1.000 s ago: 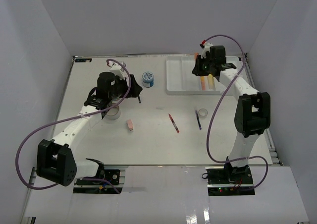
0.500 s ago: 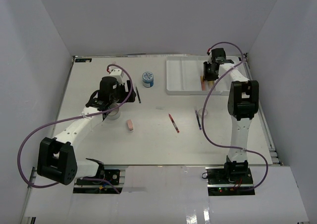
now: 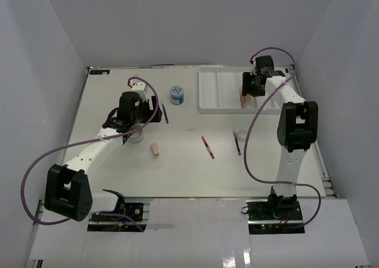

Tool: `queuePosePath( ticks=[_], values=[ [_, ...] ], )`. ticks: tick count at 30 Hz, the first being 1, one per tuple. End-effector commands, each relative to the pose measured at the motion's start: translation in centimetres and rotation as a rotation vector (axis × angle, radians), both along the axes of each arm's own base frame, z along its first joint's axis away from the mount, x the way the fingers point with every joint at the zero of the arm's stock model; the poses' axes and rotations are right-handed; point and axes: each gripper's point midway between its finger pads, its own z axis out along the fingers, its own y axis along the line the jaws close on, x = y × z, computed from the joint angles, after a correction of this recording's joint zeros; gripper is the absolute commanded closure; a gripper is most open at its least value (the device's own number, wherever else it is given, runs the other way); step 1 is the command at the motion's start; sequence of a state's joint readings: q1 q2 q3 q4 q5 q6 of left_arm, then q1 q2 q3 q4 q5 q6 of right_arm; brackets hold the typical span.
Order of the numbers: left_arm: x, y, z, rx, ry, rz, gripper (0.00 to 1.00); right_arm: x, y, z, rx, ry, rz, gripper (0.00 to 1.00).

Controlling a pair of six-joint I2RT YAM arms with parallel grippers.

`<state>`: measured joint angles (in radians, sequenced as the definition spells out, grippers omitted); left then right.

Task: Sort the stationery into containers
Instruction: Place the pen in the storage box, then pick up the pen from the center of the board.

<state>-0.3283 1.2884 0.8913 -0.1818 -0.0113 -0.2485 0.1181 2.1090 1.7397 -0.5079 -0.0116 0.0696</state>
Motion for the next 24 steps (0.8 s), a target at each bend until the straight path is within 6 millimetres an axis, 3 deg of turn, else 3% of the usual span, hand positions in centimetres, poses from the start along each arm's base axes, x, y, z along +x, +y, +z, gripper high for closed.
queuePosePath(
  ticks=[1,3,4,6,8,10,11,12,14,18,24],
  values=[
    [0.0,0.1,0.2,-0.003,-0.001,0.002,0.1,-2.0,1.9,5.9,-0.02,-0.119,0.03,0.4],
    [0.0,0.1,0.2,-0.006,0.0,0.003,0.09,-3.7,2.7,7.4,-0.026,-0.142,0.038,0.4],
    [0.0,0.1,0.1,-0.01,0.003,0.006,0.09,-5.6,3.5,5.9,-0.049,-0.102,0.052,0.4],
    [0.0,0.2,0.0,-0.01,0.007,0.011,0.08,-7.8,4.4,6.6,-0.04,-0.11,0.047,0.4],
    [0.0,0.2,-0.1,-0.01,0.009,0.016,0.08,-11.2,5.4,5.3,-0.057,-0.079,0.059,0.4],
    [0.1,0.4,0.1,-0.007,0.003,0.026,0.07,-13.2,6.1,4.5,-0.064,-0.082,0.051,0.41],
    [0.1,0.5,0.2,-0.007,0.0,0.029,0.07,-15.0,5.8,2.8,-0.075,-0.045,0.054,0.41],
    [0.1,0.5,0.3,-0.006,-0.002,0.031,0.07,-15.9,5.9,3.5,-0.058,-0.065,0.055,0.41],
    [0.0,0.6,0.3,-0.004,-0.001,0.036,0.06,-17.4,5.9,3.0,-0.041,-0.062,0.046,0.42],
    [0.0,0.6,0.5,-0.011,-0.002,0.038,0.05,-21.2,4.6,0.4,-0.043,-0.019,0.033,0.43],
    [0.1,0.7,0.3,-0.007,0.001,0.049,0.02,-24.0,4.3,-3.0,-0.014,0.056,0.029,0.46]
  ],
)
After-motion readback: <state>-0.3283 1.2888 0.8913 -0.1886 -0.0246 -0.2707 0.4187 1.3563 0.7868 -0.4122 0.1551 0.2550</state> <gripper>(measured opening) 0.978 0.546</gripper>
